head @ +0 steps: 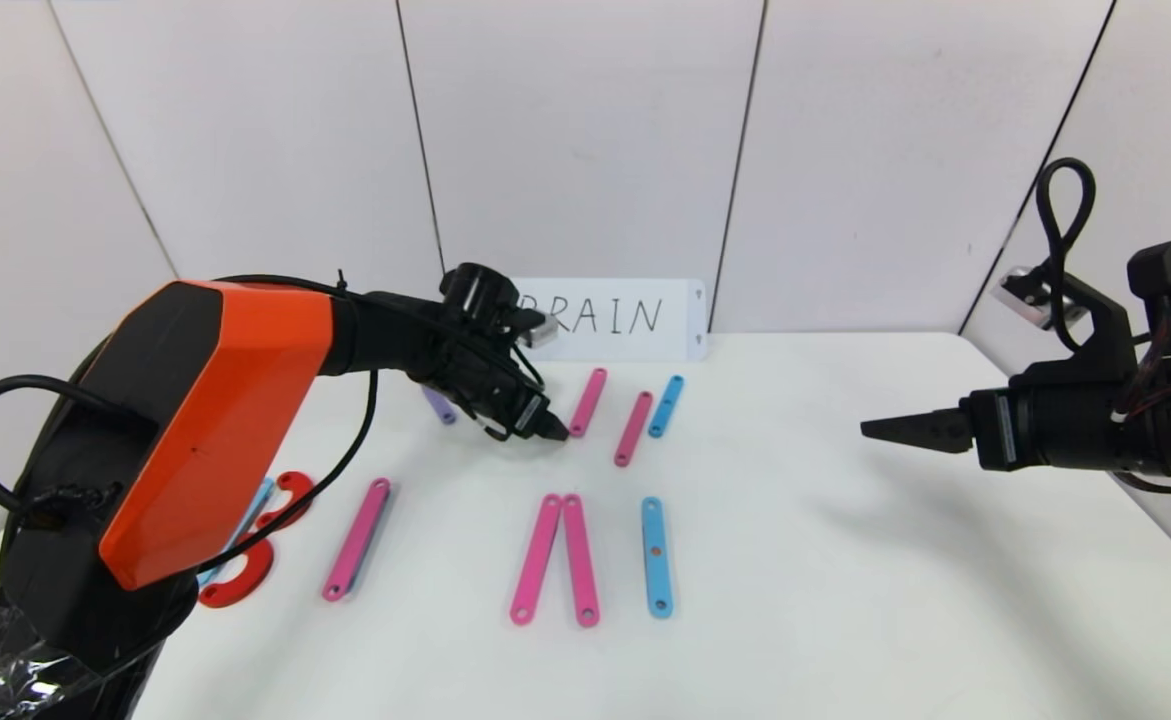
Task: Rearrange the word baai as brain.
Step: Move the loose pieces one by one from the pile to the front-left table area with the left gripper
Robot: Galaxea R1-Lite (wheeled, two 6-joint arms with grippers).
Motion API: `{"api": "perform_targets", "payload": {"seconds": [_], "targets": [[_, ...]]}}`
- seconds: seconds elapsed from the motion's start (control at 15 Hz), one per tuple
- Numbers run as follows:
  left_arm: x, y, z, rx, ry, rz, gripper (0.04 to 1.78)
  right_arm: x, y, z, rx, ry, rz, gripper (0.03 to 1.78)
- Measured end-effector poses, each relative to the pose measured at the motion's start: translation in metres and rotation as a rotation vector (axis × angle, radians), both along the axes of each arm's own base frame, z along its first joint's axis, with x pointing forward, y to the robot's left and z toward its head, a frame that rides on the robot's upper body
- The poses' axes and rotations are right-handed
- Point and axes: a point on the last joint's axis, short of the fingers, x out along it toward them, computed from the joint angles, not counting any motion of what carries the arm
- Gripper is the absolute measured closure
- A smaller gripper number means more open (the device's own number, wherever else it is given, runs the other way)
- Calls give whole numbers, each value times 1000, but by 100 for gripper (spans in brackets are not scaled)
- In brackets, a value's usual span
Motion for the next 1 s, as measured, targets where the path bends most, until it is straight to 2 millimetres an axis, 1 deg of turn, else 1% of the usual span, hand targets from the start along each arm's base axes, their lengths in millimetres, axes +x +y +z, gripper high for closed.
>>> {"api": "perform_targets", "payload": {"seconds": [0.07, 0.2, 0.33, 0.4, 0.53, 0.6, 0.67, 0.73, 1.0], "targets": [[0, 0, -1, 2, 2, 1, 26, 0, 0, 0, 0, 1, 0, 8], [1, 0, -3, 10, 1, 8, 49, 0, 0, 0, 0, 1, 0, 8], [1, 0, -4, 22, -2, 19, 85, 0, 0, 0, 0, 1, 0, 8], [2, 0, -5, 31, -4, 26, 106, 0, 0, 0, 0, 1, 0, 8], [2, 1, -8, 52, -5, 42, 135, 0, 0, 0, 0, 1, 0, 8], [3, 1, -9, 62, -6, 49, 146, 0, 0, 0, 0, 1, 0, 8], [3, 0, -11, 67, -6, 52, 151, 0, 0, 0, 0, 0, 0, 8], [3, 1, -12, 68, -3, 52, 152, 0, 0, 0, 0, 1, 0, 8], [2, 1, -13, 75, 6, 52, 152, 0, 0, 0, 0, 1, 0, 8]]}}
